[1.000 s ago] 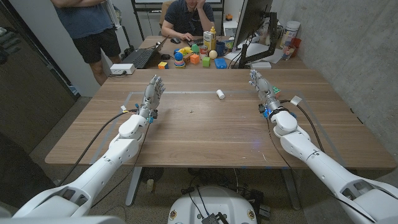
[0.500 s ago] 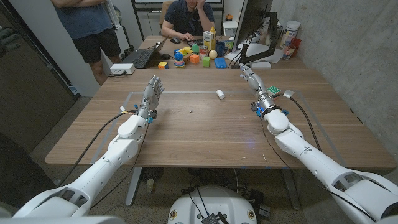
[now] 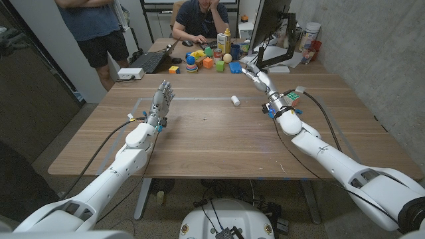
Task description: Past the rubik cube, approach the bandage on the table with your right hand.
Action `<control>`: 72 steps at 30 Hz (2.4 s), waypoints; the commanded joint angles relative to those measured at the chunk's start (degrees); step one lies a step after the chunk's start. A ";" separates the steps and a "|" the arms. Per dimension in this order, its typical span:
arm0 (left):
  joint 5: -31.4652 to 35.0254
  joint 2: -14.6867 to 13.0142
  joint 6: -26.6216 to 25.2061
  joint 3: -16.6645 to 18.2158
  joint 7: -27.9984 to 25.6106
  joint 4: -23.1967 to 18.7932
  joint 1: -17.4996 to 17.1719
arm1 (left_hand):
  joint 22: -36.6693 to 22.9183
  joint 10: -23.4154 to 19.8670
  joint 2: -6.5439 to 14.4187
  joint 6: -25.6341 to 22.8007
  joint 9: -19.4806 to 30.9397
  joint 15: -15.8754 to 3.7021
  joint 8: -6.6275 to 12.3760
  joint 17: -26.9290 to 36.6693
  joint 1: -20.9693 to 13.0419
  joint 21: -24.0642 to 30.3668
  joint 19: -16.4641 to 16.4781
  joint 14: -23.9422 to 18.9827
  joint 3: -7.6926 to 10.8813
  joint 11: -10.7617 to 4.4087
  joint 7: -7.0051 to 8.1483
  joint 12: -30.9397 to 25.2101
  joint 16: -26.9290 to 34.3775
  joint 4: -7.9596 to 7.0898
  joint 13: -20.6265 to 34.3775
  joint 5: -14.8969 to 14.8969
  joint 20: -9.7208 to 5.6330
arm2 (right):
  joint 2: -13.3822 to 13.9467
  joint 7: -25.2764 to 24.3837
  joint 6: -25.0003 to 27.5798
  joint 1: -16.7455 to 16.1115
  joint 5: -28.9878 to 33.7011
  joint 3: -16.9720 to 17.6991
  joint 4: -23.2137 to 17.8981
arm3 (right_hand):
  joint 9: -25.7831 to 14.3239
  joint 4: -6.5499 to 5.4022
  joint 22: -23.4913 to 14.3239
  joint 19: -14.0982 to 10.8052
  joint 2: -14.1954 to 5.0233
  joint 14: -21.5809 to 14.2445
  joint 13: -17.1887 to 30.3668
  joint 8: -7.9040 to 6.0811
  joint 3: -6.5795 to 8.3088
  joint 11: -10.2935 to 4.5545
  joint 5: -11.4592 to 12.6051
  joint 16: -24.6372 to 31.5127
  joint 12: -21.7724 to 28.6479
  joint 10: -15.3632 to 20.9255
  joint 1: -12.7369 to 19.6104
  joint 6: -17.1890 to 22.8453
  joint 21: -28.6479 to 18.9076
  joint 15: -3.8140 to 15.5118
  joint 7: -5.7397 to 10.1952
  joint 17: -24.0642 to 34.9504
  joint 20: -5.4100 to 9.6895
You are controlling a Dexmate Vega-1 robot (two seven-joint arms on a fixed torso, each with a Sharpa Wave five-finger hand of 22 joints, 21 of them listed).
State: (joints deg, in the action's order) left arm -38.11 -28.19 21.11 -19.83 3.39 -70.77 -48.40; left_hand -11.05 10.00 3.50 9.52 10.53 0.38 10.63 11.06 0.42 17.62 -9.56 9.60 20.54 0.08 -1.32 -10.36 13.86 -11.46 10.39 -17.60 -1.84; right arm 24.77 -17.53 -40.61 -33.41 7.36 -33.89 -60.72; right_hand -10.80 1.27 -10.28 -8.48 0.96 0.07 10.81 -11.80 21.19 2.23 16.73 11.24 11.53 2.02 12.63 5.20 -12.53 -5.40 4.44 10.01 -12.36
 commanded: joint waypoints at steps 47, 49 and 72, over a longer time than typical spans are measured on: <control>0.52 0.40 1.01 -0.24 1.03 1.82 1.75 | -0.25 14.57 7.30 14.72 0.23 0.36 0.40 0.06 0.03 -0.66 -4.71 12.87 -0.07 0.30 -0.08 -0.38 0.65 0.06 0.20 -0.39 -0.74 | -8.99 -19.53 6.01 31.75 27.03 -38.11 38.48 | -0.72 1.47 -0.25 -3.83 2.67 0.94 0.43 0.49 -3.09 0.53 -0.69 0.06 0.04 -2.63 0.47 -2.03 -0.02 -0.25 -0.09 0.19 0.02; 0.54 0.43 0.99 -0.26 1.03 1.88 1.84 | -0.25 14.56 7.30 14.71 0.23 0.35 0.40 0.06 0.02 -0.68 -4.70 12.86 -0.08 0.31 -0.13 -0.38 0.65 0.06 0.20 -0.39 -0.72 | -9.18 -19.07 7.10 31.96 26.29 -39.15 38.81 | -0.72 1.49 -0.26 -4.17 2.63 0.82 0.43 0.38 -3.11 0.45 -0.68 0.08 0.08 -2.52 0.52 -1.79 -0.10 -0.21 0.00 0.18 0.02; 0.59 0.22 0.37 -0.17 0.60 1.69 2.12 | -0.25 14.51 7.24 14.68 0.24 0.38 0.38 0.05 0.06 -0.91 -4.60 12.87 -0.23 0.25 -0.11 -0.36 0.66 0.05 0.20 -0.40 -0.70 | -10.14 -15.26 13.79 31.73 22.12 -46.80 39.58 | -0.64 3.12 -0.16 -9.18 1.64 -1.68 0.35 -0.63 -2.50 -1.72 -0.11 0.49 0.65 -0.19 3.81 1.13 -0.88 1.46 1.95 0.08 0.00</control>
State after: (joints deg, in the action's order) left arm -37.51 -27.83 22.01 -20.06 4.18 -68.97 -46.37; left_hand -11.05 10.00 3.50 9.52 10.52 0.38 10.63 10.92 0.42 16.86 -9.56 9.60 20.53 0.08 -1.32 -10.36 14.20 -11.45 10.41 -17.59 -1.84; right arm 15.10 -34.45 -29.37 -1.62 31.08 -77.80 -21.74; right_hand -11.33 3.96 -10.26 -16.87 2.48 -0.95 11.06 -12.09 18.67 0.51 16.32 11.47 11.75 1.35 15.70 6.06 -12.97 -3.77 6.24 9.99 -12.40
